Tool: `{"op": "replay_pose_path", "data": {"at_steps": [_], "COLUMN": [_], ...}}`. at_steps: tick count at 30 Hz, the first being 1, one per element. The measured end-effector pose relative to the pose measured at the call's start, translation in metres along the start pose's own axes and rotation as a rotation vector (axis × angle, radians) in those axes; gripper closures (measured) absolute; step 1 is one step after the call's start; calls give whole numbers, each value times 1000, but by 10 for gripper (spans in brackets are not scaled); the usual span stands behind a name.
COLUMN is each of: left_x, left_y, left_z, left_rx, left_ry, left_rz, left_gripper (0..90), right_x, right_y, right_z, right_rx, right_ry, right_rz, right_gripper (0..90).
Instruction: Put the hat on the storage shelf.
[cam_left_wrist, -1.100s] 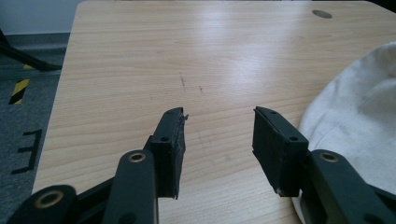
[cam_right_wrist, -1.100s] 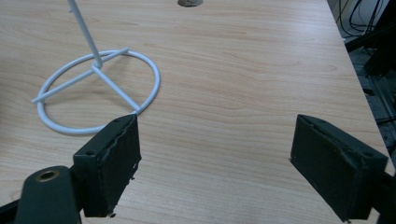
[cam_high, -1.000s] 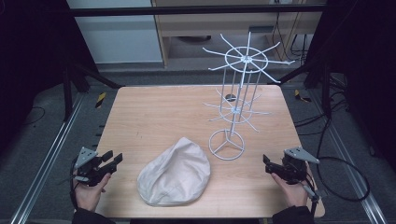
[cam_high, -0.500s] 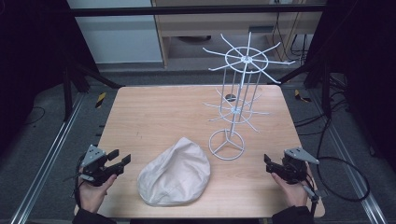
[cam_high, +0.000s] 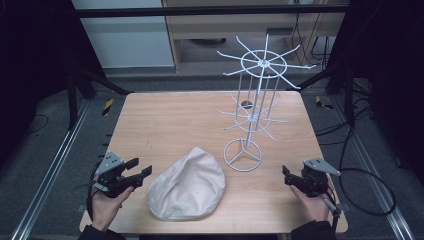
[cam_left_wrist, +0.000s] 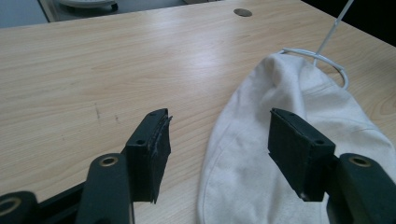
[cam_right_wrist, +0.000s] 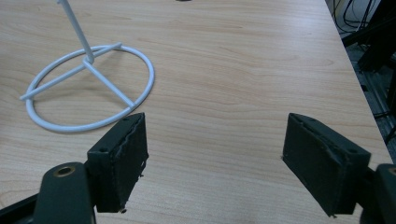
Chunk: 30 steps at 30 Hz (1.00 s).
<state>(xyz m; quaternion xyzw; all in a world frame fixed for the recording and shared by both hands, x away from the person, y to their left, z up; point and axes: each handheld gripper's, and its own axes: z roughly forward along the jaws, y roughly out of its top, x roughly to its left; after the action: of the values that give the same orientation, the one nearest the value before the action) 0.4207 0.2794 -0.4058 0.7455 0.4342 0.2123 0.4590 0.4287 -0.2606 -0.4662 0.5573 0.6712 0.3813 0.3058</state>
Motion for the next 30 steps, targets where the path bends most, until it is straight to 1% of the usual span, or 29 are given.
{"op": "replay_pose_path", "data": {"at_steps": [1,4,7,11,15,16,22,30], "left_x": [-1,-6,-10,-15,-21,-23,-31,-39], "left_y": [1,6,13,21,24,24,30,36], "left_z": [0,0,-1,1,6,8,15,22], "left_rx": [1,2,3,5,30,40,75,110], "left_ry": [-4,-14,-13,-30,-50,-53,-63,-70], "left_rz": [1,20,40,59,77,88,119,146], "left_gripper": [388,383,379,383,384,384,390,390], "right_x": [0,1,0,0,0,0,-1,-2], "right_y": [0,-1,-1,-1,-1,-1,-2,-2], "right_z": [0,0,-1,0,0,0,0,1], "right_rx": [2,1,0,4,7,6,11,16], "right_ry": [0,-5,-4,-2,-1,0,3,3], "right_rz": [1,-5,-5,-7,-3,-3,-5,-6], "right_gripper": [223,225,227,229,231,232,236,241]}}
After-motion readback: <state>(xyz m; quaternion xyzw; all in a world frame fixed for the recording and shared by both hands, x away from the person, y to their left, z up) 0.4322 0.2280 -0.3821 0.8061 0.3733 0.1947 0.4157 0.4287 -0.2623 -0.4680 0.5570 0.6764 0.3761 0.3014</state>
